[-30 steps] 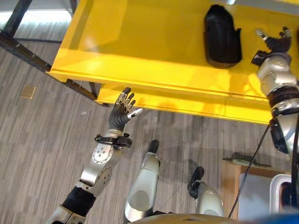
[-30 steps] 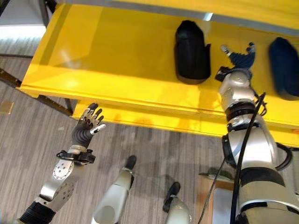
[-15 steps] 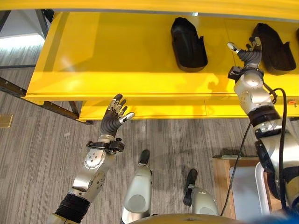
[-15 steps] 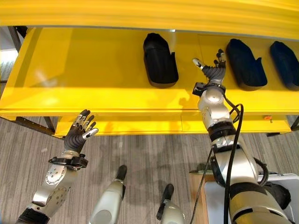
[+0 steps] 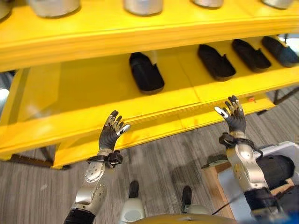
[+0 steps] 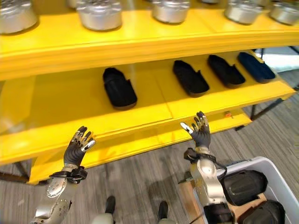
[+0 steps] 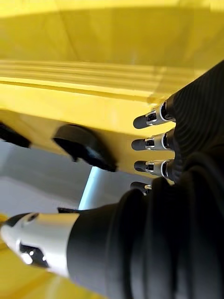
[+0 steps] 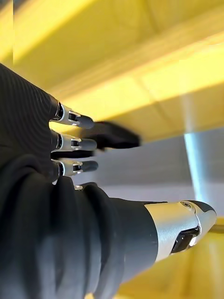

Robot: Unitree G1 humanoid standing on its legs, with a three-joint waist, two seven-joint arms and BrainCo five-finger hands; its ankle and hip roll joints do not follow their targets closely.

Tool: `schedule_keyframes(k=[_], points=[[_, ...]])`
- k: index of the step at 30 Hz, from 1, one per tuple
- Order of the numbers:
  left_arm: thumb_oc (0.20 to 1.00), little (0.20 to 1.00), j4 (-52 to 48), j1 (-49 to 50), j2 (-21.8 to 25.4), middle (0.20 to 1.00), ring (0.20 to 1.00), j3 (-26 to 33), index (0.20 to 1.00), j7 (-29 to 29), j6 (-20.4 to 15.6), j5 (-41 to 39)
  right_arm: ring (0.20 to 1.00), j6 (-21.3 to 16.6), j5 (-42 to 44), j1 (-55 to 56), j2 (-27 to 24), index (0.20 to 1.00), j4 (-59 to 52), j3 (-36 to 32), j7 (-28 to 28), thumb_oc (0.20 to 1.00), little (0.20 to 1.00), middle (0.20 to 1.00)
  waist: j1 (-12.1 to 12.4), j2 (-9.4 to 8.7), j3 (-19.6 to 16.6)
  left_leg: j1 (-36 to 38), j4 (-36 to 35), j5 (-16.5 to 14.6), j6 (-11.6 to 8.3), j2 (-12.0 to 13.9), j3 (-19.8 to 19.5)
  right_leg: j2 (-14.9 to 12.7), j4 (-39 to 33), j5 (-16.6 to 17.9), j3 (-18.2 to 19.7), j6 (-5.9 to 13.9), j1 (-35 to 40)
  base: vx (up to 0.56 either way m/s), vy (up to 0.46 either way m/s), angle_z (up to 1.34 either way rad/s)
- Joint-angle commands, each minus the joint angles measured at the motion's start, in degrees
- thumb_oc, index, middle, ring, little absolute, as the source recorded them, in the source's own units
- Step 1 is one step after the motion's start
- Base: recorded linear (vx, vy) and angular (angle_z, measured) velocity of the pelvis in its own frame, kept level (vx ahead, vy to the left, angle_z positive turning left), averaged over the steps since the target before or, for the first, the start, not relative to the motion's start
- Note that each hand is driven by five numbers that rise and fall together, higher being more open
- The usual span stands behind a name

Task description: Move parts from the plastic box to the shelf.

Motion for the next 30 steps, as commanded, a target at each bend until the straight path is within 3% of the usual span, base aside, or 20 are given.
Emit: schedule_keyframes(k=[1,4,5,6,7,8,10,14,15,18,19,21,23,24,25,26,28,30], points=[[1.0,1.0,0.9,0.7,0.0,1.0,1.0,2.0,1.0,-1.9,-1.8,4.5,1.0,-3.9,-2.1,-0.4,-2.2,1.0,-2.9,-2.3,4.8,1.0,1.0,1.0,-0.3,-0.35,-1.5,-3.2,-0.8,4.1,0.98,4.4,-0.9,1.5,0.6,-1.9,1.9,1.02,1.7,0.01,-0.034,-0.61],[1.0,1.0,1.3,2.6,-1.2,1.0,1.0,3.1,1.0,-2.3,-2.1,5.0,1.0,-4.0,-1.0,5.4,-1.1,1.0,-3.2,-3.4,6.3,1.0,1.0,1.0,-1.4,-0.53,-2.2,-1.4,0.1,3.2,0.69,6.6,0.8,3.4,0.4,-1.9,5.4,0.66,1.9,0.01,-0.093,-0.7],[1.0,1.0,1.3,3.7,-1.6,1.0,1.0,3.8,1.0,-2.4,-2.2,5.9,1.0,-4.1,-0.5,7.9,-0.8,1.0,-3.9,-3.8,7.4,1.0,1.0,1.0,-1.8,-0.76,-2.0,-0.9,1.7,1.7,0.87,7.0,0.2,4.5,0.5,-2.0,7.9,0.32,1.7,-0.06,-0.072,-1.08],[1.0,1.0,1.6,3.8,-2.0,1.0,1.0,4.2,1.0,-1.7,-2.5,6.1,1.0,-4.1,0.3,9.0,-0.2,1.0,-4.2,-3.2,7.7,1.0,1.0,1.0,-1.7,-1.0,-1.6,-1.3,4.1,0.3,1.22,6.0,-3.0,5.0,1.1,-1.8,9.4,0.15,1.3,-0.07,-0.037,-1.11],[1.0,1.0,1.7,3.9,-2.1,1.0,1.0,4.3,1.0,-1.5,-2.6,6.0,1.0,-4.0,1.0,9.3,-0.2,1.0,-3.7,-2.7,8.2,1.0,1.0,1.0,-1.1,-1.07,-1.1,-1.5,5.1,-0.7,1.44,4.5,-6.7,5.1,1.7,-2.0,10.0,-0.04,1.0,-0.12,0.035,-1.01],[1.0,1.0,1.5,3.8,-2.5,1.0,1.0,4.6,1.0,-1.2,-2.7,5.8,1.0,-3.4,0.3,8.8,-0.7,1.0,-3.2,-1.5,8.5,1.0,1.0,1.0,-0.1,-1.56,-0.2,-3.0,7.4,-2.7,2.26,-1.6,-17.3,5.0,3.1,-1.8,11.7,-0.08,-0.4,-0.12,0.061,-0.78],[1.0,1.0,0.9,3.9,-2.7,1.0,1.0,4.7,1.0,-1.5,-2.7,5.7,1.0,-2.6,1.3,8.6,-0.9,1.0,-3.1,-0.5,9.6,1.0,1.0,1.0,-0.2,-1.75,0.3,-3.9,9.4,-4.2,2.64,-4.6,-20.6,5.1,3.8,-1.6,12.9,-0.05,-1.2,-0.08,0.076,-0.84],[1.0,1.0,1.0,3.5,-2.3,1.0,1.0,4.0,1.0,-1.7,-2.3,5.4,1.0,-1.6,2.0,9.4,-0.5,1.0,-3.8,-0.3,10.0,1.0,1.0,1.0,-1.2,-0.69,0.9,-4.3,10.7,-5.4,3.24,-4.7,-16.5,3.3,4.0,-1.8,12.5,1.05,-0.7,0.0,0.196,-0.41],[1.0,1.0,1.0,3.6,-1.3,1.0,1.0,4.2,1.0,-1.2,-2.3,5.2,1.0,-1.3,3.1,8.7,0.0,1.0,-4.0,0.8,10.1,1.0,1.0,1.0,-1.1,-0.4,1.5,-3.9,10.7,-6.1,3.96,-5.2,-14.2,2.2,4.3,-1.2,13.6,2.12,-1.3,-0.04,0.311,-0.31],[1.0,1.0,1.1,3.8,-0.6,1.0,1.0,4.7,1.0,-0.7,-2.4,5.3,1.0,-0.9,3.3,8.3,0.4,1.0,-4.0,1.5,10.3,1.0,1.0,1.0,-0.9,-0.35,2.1,-3.7,10.8,-6.6,4.75,-5.8,-12.1,1.4,5.1,-0.9,14.8,3.03,-2.3,-0.06,0.281,-0.53],[1.0,1.0,1.4,3.7,0.6,1.0,1.0,5.4,1.0,0.4,-2.5,5.6,1.0,-0.3,3.0,7.5,1.2,1.0,-3.7,2.8,10.4,1.0,1.0,1.0,-1.2,-0.33,4.0,-4.1,11.5,-7.6,6.46,-7.8,-9.0,-0.4,8.2,-0.2,16.1,4.83,-5.2,-0.14,0.371,-0.64],[1.0,1.0,1.4,3.7,1.0,1.0,1.0,5.5,1.0,0.4,-2.7,5.8,1.0,-0.2,3.1,7.2,1.3,1.0,-3.5,3.2,10.6,1.0,1.0,1.0,-1.1,-0.46,4.5,-4.4,11.8,-7.9,6.81,-8.1,-8.1,-0.7,8.6,0.4,16.5,5.32,-6.2,-0.11,0.269,-0.4],[1.0,1.0,0.4,3.6,2.1,1.0,1.0,6.3,1.0,0.9,-2.6,6.0,1.0,0.2,1.3,6.0,1.1,1.0,-3.1,4.1,10.1,1.0,1.0,1.0,-0.1,0.05,6.0,-3.9,12.3,-9.3,7.93,-8.1,-4.9,-2.3,11.4,1.7,11.3,6.07,-8.8,-0.06,0.196,-0.83],[1.0,1.0,0.0,3.6,2.5,1.0,1.0,7.4,1.0,1.7,-2.9,5.8,1.0,-0.1,1.2,4.8,1.2,1.0,-2.8,5.2,9.9,1.0,1.0,1.0,1.7,0.91,7.1,-2.2,12.2,-10.6,7.95,-7.5,-2.0,-7.0,12.8,3.1,-0.9,4.68,-8.7,-0.02,0.12,-1.19],[1.0,1.0,0.0,3.6,2.5,1.0,1.0,7.4,1.0,1.7,-2.9,5.8,1.0,-0.1,1.2,4.7,1.2,1.0,-2.8,5.2,9.9,1.0,1.0,1.0,1.6,0.82,7.0,-2.3,12.1,-10.4,7.97,-7.6,-2.2,-7.1,12.7,3.3,-1.0,4.7,-8.7,0.0,0.08,-1.55],[1.0,1.0,-0.3,4.2,1.7,1.0,1.0,8.2,1.0,2.4,-2.8,5.3,1.0,0.4,-0.3,3.4,0.9,1.0,-2.5,6.6,9.4,1.0,1.0,1.0,2.9,1.52,7.7,-1.0,12.2,-11.0,7.57,-6.2,0.7,-12.3,12.0,5.9,-9.8,4.63,-7.6,-0.02,-0.03,-1.34],[1.0,1.0,-0.1,4.5,0.7,1.0,1.0,8.9,1.0,3.0,-2.8,4.7,1.0,0.9,-0.1,2.6,0.5,1.0,-2.9,6.8,9.3,1.0,1.0,1.0,3.1,1.32,8.2,-1.1,13.5,-11.0,7.16,-4.8,2.2,-13.4,11.0,7.6,-10.1,5.27,-7.9,-0.01,-0.108,-1.0],[1.0,1.0,0.4,4.7,-0.6,1.0,1.0,9.2,1.0,2.5,-3.0,4.8,1.0,1.0,-0.1,4.0,-0.5,1.0,-4.2,5.9,10.1,1.0,1.0,1.0,3.0,0.06,7.8,-1.8,14.0,-11.2,6.12,-4.7,2.6,-12.0,7.9,5.8,-9.0,5.2,-6.1,0.06,-0.197,-0.8]])
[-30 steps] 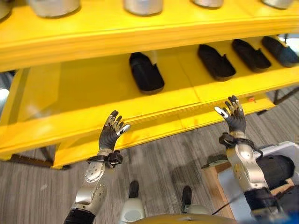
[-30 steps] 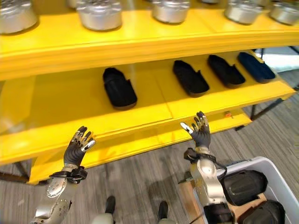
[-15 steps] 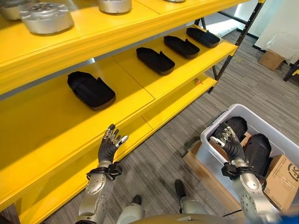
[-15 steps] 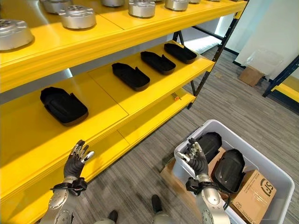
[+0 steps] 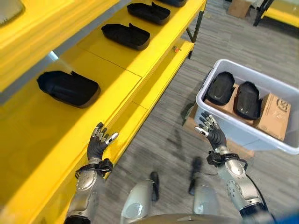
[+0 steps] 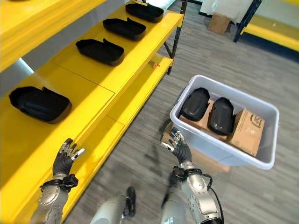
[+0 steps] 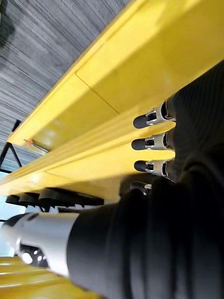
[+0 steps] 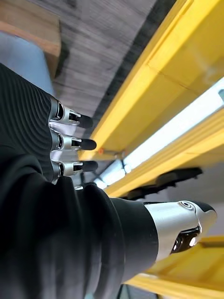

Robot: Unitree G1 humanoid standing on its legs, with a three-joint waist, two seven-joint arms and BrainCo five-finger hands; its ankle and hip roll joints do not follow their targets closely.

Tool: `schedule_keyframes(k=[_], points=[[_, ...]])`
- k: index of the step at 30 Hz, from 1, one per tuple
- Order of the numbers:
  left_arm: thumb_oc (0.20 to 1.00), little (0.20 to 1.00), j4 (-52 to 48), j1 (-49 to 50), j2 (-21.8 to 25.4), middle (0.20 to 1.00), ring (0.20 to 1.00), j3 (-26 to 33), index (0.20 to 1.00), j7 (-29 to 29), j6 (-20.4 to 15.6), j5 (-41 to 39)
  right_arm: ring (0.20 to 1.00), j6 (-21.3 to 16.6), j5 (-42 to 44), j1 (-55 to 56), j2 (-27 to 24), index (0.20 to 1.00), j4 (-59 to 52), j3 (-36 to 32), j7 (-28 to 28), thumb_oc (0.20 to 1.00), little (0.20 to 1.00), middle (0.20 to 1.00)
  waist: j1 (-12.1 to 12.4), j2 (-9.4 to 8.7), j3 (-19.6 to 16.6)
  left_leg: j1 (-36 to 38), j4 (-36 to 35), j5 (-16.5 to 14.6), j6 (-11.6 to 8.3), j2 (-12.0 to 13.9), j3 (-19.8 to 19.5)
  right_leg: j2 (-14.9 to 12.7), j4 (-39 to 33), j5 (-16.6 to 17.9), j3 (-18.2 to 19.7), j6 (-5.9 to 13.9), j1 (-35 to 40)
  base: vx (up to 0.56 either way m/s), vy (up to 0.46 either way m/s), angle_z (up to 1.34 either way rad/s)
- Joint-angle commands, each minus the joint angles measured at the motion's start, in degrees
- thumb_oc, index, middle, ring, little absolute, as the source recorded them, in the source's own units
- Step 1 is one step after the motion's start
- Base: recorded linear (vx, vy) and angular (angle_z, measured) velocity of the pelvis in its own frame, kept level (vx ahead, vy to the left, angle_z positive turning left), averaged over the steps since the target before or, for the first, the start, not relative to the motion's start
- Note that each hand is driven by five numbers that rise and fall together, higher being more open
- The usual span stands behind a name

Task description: Move parts from the plastic box to the shelf.

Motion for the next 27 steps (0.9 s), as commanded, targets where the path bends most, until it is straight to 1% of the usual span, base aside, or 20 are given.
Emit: schedule_keyframes(k=[1,3,4,5,8,11,12,14,15,16,17,19,20,21,22,23,24,25,26,27], points=[[1.0,1.0,-5.8,1.4,1.9,1.0,1.0,1.6,1.0,0.0,-2.2,0.3,1.0,-1.9,-1.7,-0.1,-2.1,1.0,-3.3,-2.5,0.0,1.0,1.0,1.0,-0.1,-4.08,-1.6,5.8,-5.1,-0.2,-4.27,4.3,-6.0,3.1,-8.0,4.0,1.0,4.14,6.2,0.1,-0.196,0.05],[1.0,1.0,-5.8,1.8,1.1,1.0,1.0,1.5,1.0,-0.3,-2.1,-0.3,1.0,-1.9,-1.2,0.7,-2.5,1.0,-3.7,-3.1,0.1,1.0,1.0,1.0,-0.7,-3.64,-2.2,6.5,-6.0,0.3,-5.16,5.7,-6.3,4.0,-8.0,2.7,0.2,3.73,6.6,0.14,-0.214,0.12],[1.0,1.0,-5.8,2.1,0.7,1.0,1.0,1.2,1.0,-0.6,-1.7,-0.1,1.0,-1.7,-1.1,1.5,-3.0,1.0,-4.0,-3.9,0.0,1.0,1.0,1.0,-1.4,-3.15,-2.7,7.8,-8.2,1.4,-6.18,7.5,-6.2,5.0,-8.1,1.6,-0.5,3.47,7.1,0.16,-0.242,0.06],[1.0,1.0,-5.9,2.2,0.5,1.0,1.0,0.9,1.0,-0.7,-1.5,0.0,1.0,-1.9,-0.9,1.6,-2.9,1.0,-3.9,-4.3,-0.1,1.0,1.0,1.0,-1.8,-2.92,-2.8,8.2,-9.2,2.2,-6.69,8.4,-6.1,5.7,-8.1,1.1,-0.4,3.29,7.0,0.18,-0.31,-0.07],[1.0,1.0,-5.5,3.0,-0.4,1.0,1.0,0.0,1.0,-1.3,-1.0,0.2,1.0,-2.9,-0.4,2.7,-3.4,1.0,-4.5,-5.9,-1.1,1.0,1.0,1.0,-3.3,-1.05,-3.5,9.4,-13.3,5.9,-9.17,12.7,-4.5,9.2,-8.8,-1.3,-0.1,1.98,6.0,0.15,-0.281,-0.2],[1.0,1.0,-5.1,2.7,-0.8,1.0,1.0,-0.7,1.0,-1.2,-1.0,0.6,1.0,-3.3,-0.3,3.5,-3.7,1.0,-4.6,-6.4,-1.6,1.0,1.0,1.0,-4.1,-0.04,-3.3,9.4,-13.2,7.8,-9.99,14.2,-3.7,10.9,-8.1,-2.6,0.6,0.98,5.3,0.07,-0.136,-0.15],[1.0,1.0,-5.1,2.7,-0.8,1.0,1.0,-0.7,1.0,-1.2,-1.0,0.6,1.0,-3.3,-0.3,3.5,-3.7,1.0,-4.6,-6.4,-1.6,1.0,1.0,1.0,-4.0,0.0,-3.3,9.4,-13.2,7.8,-10.03,14.2,-3.6,10.9,-8.1,-2.6,0.6,0.94,5.3,0.04,-0.095,-0.17],[1.0,1.0,-5.1,2.3,-0.9,1.0,1.0,-1.1,1.0,-1.1,-1.0,0.8,1.0,-3.5,-0.4,4.3,-4.1,1.0,-4.6,-6.7,-1.7,1.0,1.0,1.0,-4.5,0.74,-2.9,9.3,-12.2,9.4,-10.56,15.1,-3.4,12.1,-7.5,-3.4,1.2,0.14,4.7,0.06,-0.126,-0.11],[1.0,1.0,-5.3,1.9,-0.9,1.0,1.0,-1.5,1.0,-1.0,-1.1,1.1,1.0,-3.7,-0.3,4.9,-4.2,1.0,-4.5,-6.8,-1.8,1.0,1.0,1.0,-4.9,1.24,-2.4,9.0,-10.2,11.1,-10.99,16.0,-3.3,13.3,-7.2,-4.2,1.9,-0.81,4.8,0.06,-0.128,-0.08],[1.0,1.0,-5.3,1.9,-0.9,1.0,1.0,-1.5,1.0,-1.0,-1.1,1.1,1.0,-3.7,-0.3,4.9,-4.2,1.0,-4.5,-6.8,-1.8,1.0,1.0,1.0,-5.0,1.18,-2.6,8.8,-10.3,11.3,-10.97,16.0,-3.4,13.3,-7.3,-4.1,1.9,-0.83,4.7,0.07,-0.145,-0.13],[1.0,1.0,-5.5,1.8,-1.0,1.0,1.0,-1.5,1.0,-1.0,-1.1,1.2,1.0,-3.8,-0.5,5.2,-4.4,1.0,-4.4,-7.0,-1.9,1.0,1.0,1.0,-5.1,1.38,-2.2,8.5,-8.6,12.2,-11.07,16.5,-3.7,14.0,-7.1,-4.7,2.2,-1.38,4.8,0.05,-0.111,-0.2],[1.0,1.0,-5.8,1.5,-1.1,1.0,1.0,-1.6,1.0,-0.9,-1.2,1.3,1.0,-4.1,-0.5,5.7,-4.7,1.0,-4.5,-7.3,-2.1,1.0,1.0,1.0,-5.3,1.15,-1.9,5.9,-2.3,14.8,-10.8,17.0,-5.1,15.6,-7.2,-5.5,3.4,-3.08,5.0,0.07,-0.206,-0.28],[1.0,1.0,-6.0,1.8,-1.2,1.0,1.0,-1.3,1.0,-0.8,-1.1,1.5,1.0,-4.4,-0.3,6.7,-4.6,1.0,-4.6,-7.5,-1.9,1.0,1.0,1.0,-5.3,0.89,-1.4,4.0,3.4,17.1,-10.62,18.0,-6.4,17.1,-7.6,-6.2,3.9,-4.59,5.9,0.06,-0.279,-0.25],[1.0,1.0,-7.0,2.1,-1.0,1.0,1.0,-1.2,1.0,-0.8,-1.0,1.6,1.0,-4.4,-0.5,7.5,-4.9,1.0,-5.1,-7.7,-1.9,1.0,1.0,1.0,-4.9,0.2,-0.6,1.0,9.6,19.0,-9.82,17.7,-8.8,18.0,-7.7,-6.6,4.6,-5.84,6.5,0.04,-0.274,-0.18],[1.0,1.0,-7.7,2.1,-1.0,1.0,1.0,-1.2,1.0,-0.8,-1.0,1.4,1.0,-4.5,-0.9,7.4,-5.2,1.0,-5.4,-7.7,-2.2,1.0,1.0,1.0,-4.4,-0.34,0.5,-1.8,14.8,19.1,-8.7,15.5,-11.6,18.4,-7.7,-6.9,5.4,-6.52,7.0,0.01,-0.231,-0.11],[1.0,1.0,-8.9,2.7,-1.1,1.0,1.0,-0.9,1.0,-0.5,-0.8,1.5,1.0,-4.5,-1.9,7.0,-6.0,1.0,-6.1,-7.6,-2.2,1.0,1.0,1.0,-3.6,-1.2,2.2,-5.6,21.0,18.3,-7.52,11.4,-14.1,19.1,-7.6,-7.6,6.7,-7.11,7.8,0.0,-0.145,-0.24],[1.0,1.0,-9.1,2.8,-1.1,1.0,1.0,-0.8,1.0,-0.4,-0.7,1.8,1.0,-4.3,-2.4,7.0,-6.0,1.0,-6.2,-7.8,-2.3,1.0,1.0,1.0,-3.2,-1.63,2.6,-7.9,20.5,17.0,-7.21,10.2,-13.5,19.2,-7.6,-7.8,7.1,-7.08,8.1,0.07,-0.061,-0.66],[1.0,1.0,-8.7,2.9,-1.3,1.0,1.0,-0.7,1.0,-0.4,-0.9,1.0,1.0,-4.2,-2.4,6.2,-6.4,1.0,-6.0,-8.0,-2.3,1.0,1.0,1.0,-2.2,-1.97,3.1,-11.4,15.1,15.0,-7.15,8.3,-12.0,19.4,-7.8,-7.8,8.3,-6.49,9.0,0.17,0.078,-0.84],[1.0,1.0,-8.1,3.2,-1.6,1.0,1.0,-1.0,1.0,-0.4,-1.1,0.6,1.0,-4.4,-1.7,5.8,-6.1,1.0,-5.9,-8.0,-2.3,1.0,1.0,1.0,-1.7,-1.83,3.2,-12.3,6.4,18.5,-8.24,10.2,-11.0,20.0,-8.2,-8.2,9.6,-6.33,10.0,0.23,0.167,-0.96],[1.0,1.0,-7.4,2.8,-1.6,1.0,1.0,-1.2,1.0,-0.2,-1.2,0.6,1.0,-4.7,-2.2,5.3,-6.1,1.0,-5.6,-7.8,-2.5,1.0,1.0,1.0,-1.0,-1.49,3.2,-11.8,-2.1,21.4,-8.9,10.1,-11.8,20.2,-8.3,-8.4,10.3,-6.1,10.4,0.26,0.224,-0.81]])
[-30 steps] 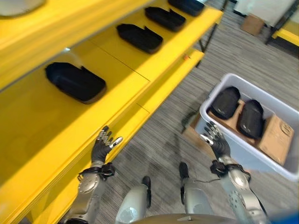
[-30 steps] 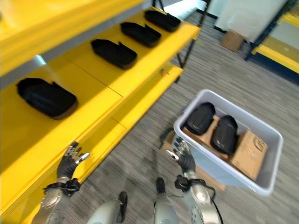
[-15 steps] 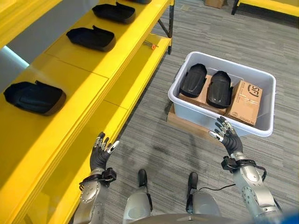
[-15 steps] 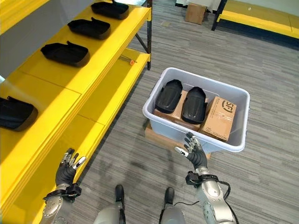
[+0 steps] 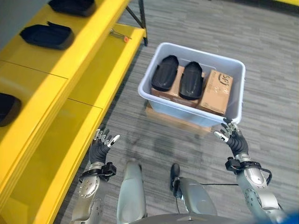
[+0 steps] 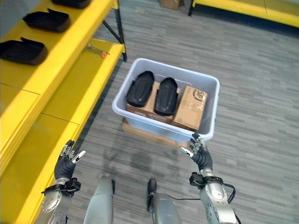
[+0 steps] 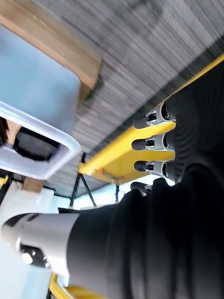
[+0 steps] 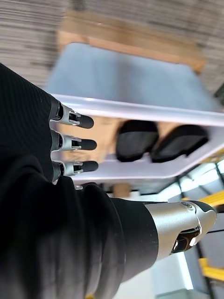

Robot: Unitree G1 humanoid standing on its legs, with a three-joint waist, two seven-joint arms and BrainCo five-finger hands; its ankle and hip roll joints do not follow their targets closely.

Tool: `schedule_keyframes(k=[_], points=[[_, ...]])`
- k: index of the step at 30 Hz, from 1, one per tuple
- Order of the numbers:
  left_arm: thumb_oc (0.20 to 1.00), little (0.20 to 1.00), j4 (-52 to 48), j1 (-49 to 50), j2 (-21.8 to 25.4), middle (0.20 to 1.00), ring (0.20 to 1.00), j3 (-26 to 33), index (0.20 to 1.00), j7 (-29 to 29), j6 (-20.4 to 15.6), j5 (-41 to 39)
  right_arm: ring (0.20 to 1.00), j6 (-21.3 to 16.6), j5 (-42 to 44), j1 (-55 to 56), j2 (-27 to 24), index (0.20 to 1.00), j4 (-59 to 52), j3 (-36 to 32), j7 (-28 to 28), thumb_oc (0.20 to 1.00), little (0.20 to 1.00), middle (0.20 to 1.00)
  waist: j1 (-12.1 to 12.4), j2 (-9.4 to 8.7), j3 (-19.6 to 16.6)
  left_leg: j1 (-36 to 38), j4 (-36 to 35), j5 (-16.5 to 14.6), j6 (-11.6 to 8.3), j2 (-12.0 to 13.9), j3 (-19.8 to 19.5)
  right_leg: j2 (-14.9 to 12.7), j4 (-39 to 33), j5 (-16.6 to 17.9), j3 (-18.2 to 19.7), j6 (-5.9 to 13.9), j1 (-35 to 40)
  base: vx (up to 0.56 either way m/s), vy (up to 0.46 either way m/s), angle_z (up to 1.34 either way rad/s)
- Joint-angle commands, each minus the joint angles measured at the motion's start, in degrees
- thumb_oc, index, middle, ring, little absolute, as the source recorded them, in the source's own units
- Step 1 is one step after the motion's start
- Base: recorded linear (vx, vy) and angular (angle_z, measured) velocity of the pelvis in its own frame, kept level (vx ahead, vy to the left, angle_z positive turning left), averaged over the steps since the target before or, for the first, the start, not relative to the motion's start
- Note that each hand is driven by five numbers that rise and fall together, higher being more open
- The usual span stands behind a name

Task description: Move parts from the plastic box to the shelf.

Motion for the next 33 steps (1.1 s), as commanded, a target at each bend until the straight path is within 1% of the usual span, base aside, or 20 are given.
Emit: schedule_keyframes(k=[1,2,3,4,5,6,8,9,10,12,13,16,22,26,27,28,29,30,32,33], points=[[1.0,1.0,-2.1,-0.9,1.8,1.0,1.0,0.5,1.0,0.0,-2.8,0.7,1.0,-4.0,-1.6,-1.5,-1.6,1.0,-2.8,0.7,-0.4,1.0,1.0,1.0,1.6,2.14,-0.1,6.5,-16.1,8.6,-0.4,3.7,-3.0,-1.2,-8.4,2.9,3.0,7.05,7.3,0.25,0.216,-0.76],[1.0,1.0,-1.5,-1.2,1.8,1.0,1.0,0.5,1.0,0.0,-2.9,0.7,1.0,-4.0,-1.9,-1.7,-1.4,1.0,-2.3,1.0,-0.5,1.0,1.0,1.0,1.9,2.47,-0.4,7.5,-20.3,9.5,-0.86,3.5,-4.6,-0.8,-8.1,2.0,4.1,7.17,8.2,0.38,0.293,-1.01],[1.0,1.0,-0.7,-1.8,1.1,1.0,1.0,0.0,1.0,-0.2,-3.1,0.6,1.0,-4.0,-2.1,-1.5,-0.5,1.0,-1.5,1.0,-0.4,1.0,1.0,1.0,1.9,3.16,-1.5,9.1,-26.1,11.4,-1.84,3.9,-5.4,-0.2,-7.8,0.6,5.9,7.68,9.8,0.37,0.29,-1.11],[1.0,1.0,-0.6,-1.6,0.7,1.0,1.0,0.1,1.0,-0.4,-3.2,0.6,1.0,-3.8,-2.1,-0.9,-0.2,1.0,-1.4,0.8,-0.3,1.0,1.0,1.0,1.7,3.21,-1.9,9.6,-25.7,11.2,-1.93,4.1,-4.8,-0.4,-7.8,0.2,6.6,7.76,10.6,0.35,0.312,-1.17],[1.0,1.0,-0.5,-1.5,0.6,1.0,1.0,0.0,1.0,-0.6,-3.2,0.0,1.0,-3.7,-1.8,-0.7,0.5,1.0,-1.0,1.3,-0.1,1.0,1.0,1.0,1.7,3.16,-2.5,11.5,-26.0,9.4,-1.18,4.4,-4.2,-0.6,-7.6,-0.4,7.6,8.02,11.1,0.23,0.233,-1.0],[1.0,1.0,-0.5,-1.4,0.8,1.0,1.0,-0.2,1.0,-0.6,-3.1,0.1,1.0,-3.6,-1.4,-0.4,1.1,1.0,-0.8,1.8,0.2,1.0,1.0,1.0,1.8,3.03,-3.0,13.2,-27.3,9.3,-1.27,4.4,-3.9,-0.8,-8.0,-0.3,8.2,8.25,11.8,0.22,0.22,-1.01],[1.0,1.0,-0.9,-1.7,1.2,1.0,1.0,-0.5,1.0,-0.4,-3.2,0.5,1.0,-3.4,-1.0,0.0,1.9,1.0,-0.7,2.1,0.6,1.0,1.0,1.0,1.5,2.63,-3.6,12.8,-24.8,8.0,-0.85,3.8,-2.5,-2.2,-8.4,-0.7,8.2,8.78,12.6,0.21,0.211,-1.07],[1.0,1.0,-1.0,-2.3,1.7,1.0,1.0,-0.8,1.0,-0.4,-3.3,0.2,1.0,-3.2,-0.9,0.3,2.2,1.0,-0.9,2.2,0.6,1.0,1.0,1.0,1.3,2.16,-3.8,12.2,-23.3,6.5,-0.19,3.1,-1.6,-3.4,-8.6,-0.8,8.4,9.3,13.2,0.22,0.279,-0.64],[1.0,1.0,-1.2,-2.6,2.5,1.0,1.0,-0.9,1.0,-0.2,-3.5,0.1,1.0,-3.0,-0.7,0.2,2.5,1.0,-1.1,2.3,0.8,1.0,1.0,1.0,1.2,1.54,-4.1,10.9,-20.3,4.1,0.89,2.0,-0.5,-5.2,-8.7,-0.5,8.8,10.27,13.0,0.2,0.272,-0.22],[1.0,1.0,-1.1,-3.4,3.5,1.0,1.0,-0.9,1.0,0.6,-3.5,-0.1,1.0,-2.8,-1.1,-0.6,2.8,1.0,-0.7,2.6,0.5,1.0,1.0,1.0,1.1,0.71,-4.7,9.4,-16.8,1.3,1.98,0.9,1.3,-7.0,-8.7,0.0,9.4,11.37,12.2,0.17,0.243,-0.08],[1.0,1.0,-1.2,-3.4,3.7,1.0,1.0,-0.9,1.0,0.7,-3.5,-0.3,1.0,-2.6,-1.1,-0.5,2.8,1.0,-0.8,2.6,0.5,1.0,1.0,1.0,0.9,0.55,-4.8,9.0,-15.8,0.4,2.35,0.7,1.8,-7.4,-8.6,0.2,9.4,11.6,11.8,0.13,0.16,-0.06],[1.0,1.0,-1.2,-3.9,4.3,1.0,1.0,-0.9,1.0,1.3,-3.4,-0.3,1.0,-2.3,-1.3,-0.7,2.9,1.0,-0.7,2.6,0.5,1.0,1.0,1.0,0.7,0.01,-5.3,8.1,-14.0,-1.6,3.33,0.0,2.5,-8.7,-9.1,0.8,9.3,12.55,11.6,0.08,0.106,-0.05],[1.0,1.0,-1.4,-4.4,5.1,1.0,1.0,-1.0,1.0,1.6,-2.9,-0.2,1.0,-1.9,-1.4,-1.1,3.1,1.0,-1.0,2.6,0.7,1.0,1.0,1.0,0.4,-0.86,-6.1,7.2,-12.8,-3.6,4.26,-0.6,3.7,-10.2,-10.6,2.6,8.6,14.04,11.2,0.05,0.072,-0.08],[1.0,1.0,-1.7,-4.8,6.0,1.0,1.0,-1.1,1.0,1.6,-2.7,0.0,1.0,-1.8,-1.9,-2.1,3.3,1.0,-1.0,2.9,0.7,1.0,1.0,1.0,0.7,-1.51,-6.3,8.4,-13.3,-5.0,5.48,-1.1,4.5,-10.9,-8.3,4.6,8.5,15.64,10.0,0.03,0.081,-0.1],[1.0,1.0,-1.8,-5.0,6.3,1.0,1.0,-1.0,1.0,1.5,-2.6,0.1,1.0,-1.8,-1.9,-2.4,3.5,1.0,-1.1,3.2,0.8,1.0,1.0,1.0,0.7,-1.55,-6.2,9.3,-14.0,-5.3,5.85,-1.3,4.7,-10.9,-5.9,6.0,8.5,16.28,8.7,0.0,0.082,-0.17],[1.0,1.0,-1.7,-5.3,6.6,1.0,1.0,-0.9,1.0,1.4,-2.5,0.3,1.0,-1.8,-2.0,-2.8,3.7,1.0,-1.1,3.5,0.9,1.0,1.0,1.0,0.6,-1.58,-6.0,10.3,-14.9,-5.4,6.26,-1.3,4.8,-10.6,-3.1,8.3,8.9,17.06,6.9,-0.02,0.046,-0.22],[1.0,1.0,-1.7,-5.3,6.6,1.0,1.0,-0.9,1.0,1.4,-2.5,0.3,1.0,-1.8,-2.0,-2.8,3.7,1.0,-1.1,3.5,0.9,1.0,1.0,1.0,0.6,-1.58,-6.0,10.3,-14.9,-5.4,6.26,-1.3,4.8,-10.6,-3.1,8.3,8.9,17.06,6.9,-0.03,0.111,-0.23],[1.0,1.0,-1.9,-5.6,7.3,1.0,1.0,-0.8,1.0,1.5,-2.6,0.6,1.0,-1.7,-1.7,-3.5,3.6,1.0,-1.4,4.0,1.2,1.0,1.0,1.0,-0.2,-0.78,-5.4,12.5,-17.4,-4.8,6.92,-1.3,5.1,-9.6,1.7,11.6,9.8,18.09,4.0,-0.02,0.133,-0.13],[1.0,1.0,-1.9,-5.9,7.7,1.0,1.0,-0.5,1.0,1.7,-2.7,0.9,1.0,-1.7,-1.9,-3.9,3.5,1.0,-1.6,4.6,1.6,1.0,1.0,1.0,-0.4,0.16,-5.0,14.3,-19.6,-4.6,7.44,-1.4,5.1,-9.2,4.4,12.5,9.3,17.76,1.6,0.0,0.135,0.0],[1.0,1.0,-1.8,-5.9,7.8,1.0,1.0,-0.2,1.0,1.9,-2.7,1.0,1.0,-1.5,-2.2,-4.1,3.5,1.0,-1.7,5.1,1.7,1.0,1.0,1.0,-0.3,0.35,-5.0,15.2,-20.5,-4.7,7.43,-1.5,5.6,-10.5,3.5,12.9,7.7,17.3,0.9,0.04,0.054,-0.12]])
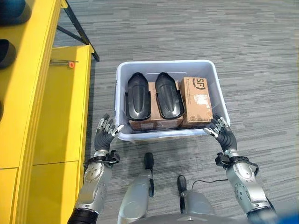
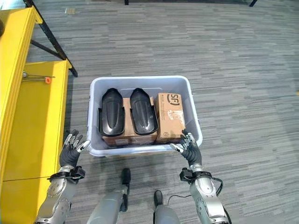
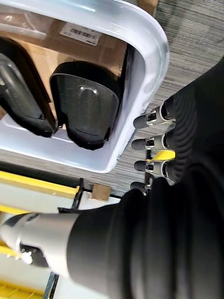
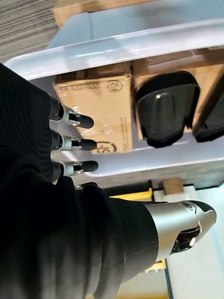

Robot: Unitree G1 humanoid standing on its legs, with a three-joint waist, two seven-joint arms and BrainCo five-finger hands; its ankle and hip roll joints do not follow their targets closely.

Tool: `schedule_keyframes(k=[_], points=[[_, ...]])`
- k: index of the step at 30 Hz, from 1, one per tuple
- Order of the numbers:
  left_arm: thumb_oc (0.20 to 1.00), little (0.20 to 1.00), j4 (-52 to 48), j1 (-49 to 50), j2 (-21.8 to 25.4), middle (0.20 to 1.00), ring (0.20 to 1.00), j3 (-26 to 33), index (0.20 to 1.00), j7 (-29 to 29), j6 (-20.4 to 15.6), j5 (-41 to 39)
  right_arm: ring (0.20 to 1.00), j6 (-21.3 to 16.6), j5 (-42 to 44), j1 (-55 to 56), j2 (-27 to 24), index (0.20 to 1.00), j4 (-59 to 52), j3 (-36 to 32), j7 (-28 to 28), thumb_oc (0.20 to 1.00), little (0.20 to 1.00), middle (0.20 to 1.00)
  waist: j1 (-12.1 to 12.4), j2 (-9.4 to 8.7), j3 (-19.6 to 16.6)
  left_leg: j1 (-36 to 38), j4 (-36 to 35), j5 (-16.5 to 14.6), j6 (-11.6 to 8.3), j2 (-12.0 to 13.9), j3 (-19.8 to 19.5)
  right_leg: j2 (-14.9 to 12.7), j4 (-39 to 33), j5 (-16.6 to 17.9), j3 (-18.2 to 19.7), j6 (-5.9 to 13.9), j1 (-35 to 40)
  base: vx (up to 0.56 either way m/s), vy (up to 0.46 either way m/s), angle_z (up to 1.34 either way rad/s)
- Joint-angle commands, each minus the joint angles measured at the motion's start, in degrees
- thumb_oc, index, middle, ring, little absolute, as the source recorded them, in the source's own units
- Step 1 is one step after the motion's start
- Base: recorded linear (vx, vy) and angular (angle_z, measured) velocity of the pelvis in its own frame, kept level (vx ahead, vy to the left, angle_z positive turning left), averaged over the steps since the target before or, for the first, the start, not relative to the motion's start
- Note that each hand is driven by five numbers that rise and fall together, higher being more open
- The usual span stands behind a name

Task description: Move parts from the plastic box to the shelf.

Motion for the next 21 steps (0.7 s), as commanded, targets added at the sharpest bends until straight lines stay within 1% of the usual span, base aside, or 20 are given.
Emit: schedule_keyframes(k=[1,2,3,4,5,6,7,9,10,14,15,19,21], points=[[1.0,1.0,-4.4,1.8,2.1,1.0,1.0,2.5,1.0,0.6,-2.0,1.6,1.0,-1.5,-1.1,-0.5,0.4,1.0,-4.0,0.9,1.1,1.0,1.0,1.0,0.9,1.1,-1.6,1.4,3.1,-1.4,-2.03,4.3,-0.7,-9.1,-9.9,16.3,-5.4,4.28,0.9,0.05,-0.004,-0.32],[1.0,1.0,-4.5,1.9,2.3,1.0,1.0,2.8,1.0,0.6,-1.9,1.5,1.0,-1.4,-1.0,-0.8,0.5,1.0,-3.9,1.1,1.0,1.0,1.0,1.0,1.0,1.05,-1.5,1.8,2.9,-1.7,-2.53,4.8,-0.2,-10.9,-13.5,16.5,-7.5,3.8,0.4,0.06,-0.071,-0.36],[1.0,1.0,-4.4,1.9,2.3,1.0,1.0,2.9,1.0,0.7,-2.0,1.4,1.0,-1.4,-1.1,-1.1,0.5,1.0,-3.6,1.4,1.0,1.0,1.0,1.0,0.9,1.02,-1.1,2.1,3.2,-2.0,-2.97,5.4,0.0,-12.1,-16.0,17.4,-8.8,3.6,0.0,0.06,-0.188,-0.42],[1.0,1.0,-3.8,1.9,2.1,1.0,1.0,3.6,1.0,1.3,-2.1,1.6,1.0,-1.2,-2.0,-1.7,0.3,1.0,-3.3,1.7,0.9,1.0,1.0,1.0,1.1,0.41,-0.3,2.6,4.0,-2.9,-3.96,6.7,0.6,-14.7,-21.1,20.3,-11.9,4.33,-1.2,0.05,-0.21,-0.29],[1.0,1.0,-3.7,2.3,1.9,1.0,1.0,3.7,1.0,1.2,-2.1,1.7,1.0,-1.1,-2.3,-1.4,0.1,1.0,-3.6,1.6,1.0,1.0,1.0,1.0,0.8,0.05,-0.1,2.7,4.4,-2.9,-4.12,6.8,0.6,-14.9,-20.8,21.5,-11.1,5.01,-1.2,0.07,-0.259,-0.1],[1.0,1.0,-3.8,2.6,1.3,1.0,1.0,3.6,1.0,0.9,-2.5,2.0,1.0,-0.9,-2.6,-0.6,-0.4,1.0,-4.0,1.3,1.6,1.0,1.0,1.0,0.6,-1.07,-0.2,3.0,4.0,-2.5,-4.75,6.2,0.6,-14.4,-21.1,20.2,-10.9,5.32,-0.2,0.08,-0.247,0.3],[1.0,1.0,-3.9,3.1,0.1,1.0,1.0,3.4,1.0,0.6,-2.4,1.1,1.0,-0.8,-2.5,-0.2,-0.9,1.0,-4.3,0.5,1.3,1.0,1.0,1.0,0.5,-1.27,-0.6,3.0,3.3,-1.8,-5.59,6.8,0.3,-14.0,-21.5,19.5,-12.8,5.04,0.3,0.09,-0.256,0.51],[1.0,1.0,-3.8,3.7,-0.5,1.0,1.0,3.4,1.0,0.2,-2.1,1.0,1.0,-0.9,-2.6,0.1,-1.6,1.0,-4.7,-0.3,1.4,1.0,1.0,1.0,0.4,-1.11,-0.8,3.1,2.8,-1.1,-6.46,8.1,-0.3,-12.8,-21.3,17.3,-13.8,4.35,0.8,0.1,-0.279,0.31],[1.0,1.0,-4.2,4.4,-0.5,1.0,1.0,3.4,1.0,-0.5,-1.7,0.8,1.0,-1.1,-2.5,0.2,-2.6,1.0,-4.9,-0.8,1.2,1.0,1.0,1.0,0.3,-0.58,-0.9,3.1,1.8,0.0,-7.59,9.9,-0.9,-11.4,-21.4,15.4,-15.2,3.51,1.4,0.11,-0.29,-0.12],[1.0,1.0,-4.8,4.7,-0.7,1.0,1.0,3.4,1.0,-1.1,-1.4,0.6,1.0,-1.5,-3.0,0.2,-3.8,1.0,-5.3,-1.6,0.7,1.0,1.0,1.0,0.4,-0.03,-1.0,3.9,-0.4,1.8,-9.04,11.9,-0.5,-9.8,-21.5,13.7,-16.6,2.84,1.8,0.1,-0.17,-0.02],[1.0,1.0,-4.8,4.7,-0.8,1.0,1.0,3.4,1.0,-1.2,-1.4,0.7,1.0,-1.7,-3.2,0.1,-4.3,1.0,-5.5,-2.0,0.3,1.0,1.0,1.0,0.3,0.24,-0.9,4.2,-1.7,2.8,-9.6,12.7,-0.3,-9.1,-21.5,13.1,-16.7,2.55,1.8,0.11,-0.142,-0.03],[1.0,1.0,-5.2,4.7,-1.1,1.0,1.0,3.8,1.0,-0.7,-1.5,0.8,1.0,-2.2,-4.1,-0.8,-5.3,1.0,-6.3,-2.9,-0.8,1.0,1.0,1.0,0.6,0.83,-0.7,5.0,-4.6,4.6,-10.34,13.9,0.2,-8.0,-21.5,12.1,-17.2,2.1,1.5,0.1,-0.09,0.05],[1.0,1.0,-5.4,4.9,-1.3,1.0,1.0,4.2,1.0,-0.5,-1.7,0.7,1.0,-2.4,-4.8,-1.5,-5.7,1.0,-6.7,-3.3,-1.2,1.0,1.0,1.0,0.6,0.95,-0.5,5.2,-5.2,4.9,-10.46,14.1,0.3,-7.8,-21.5,12.0,-17.1,2.0,1.4,0.07,-0.043,0.02]])
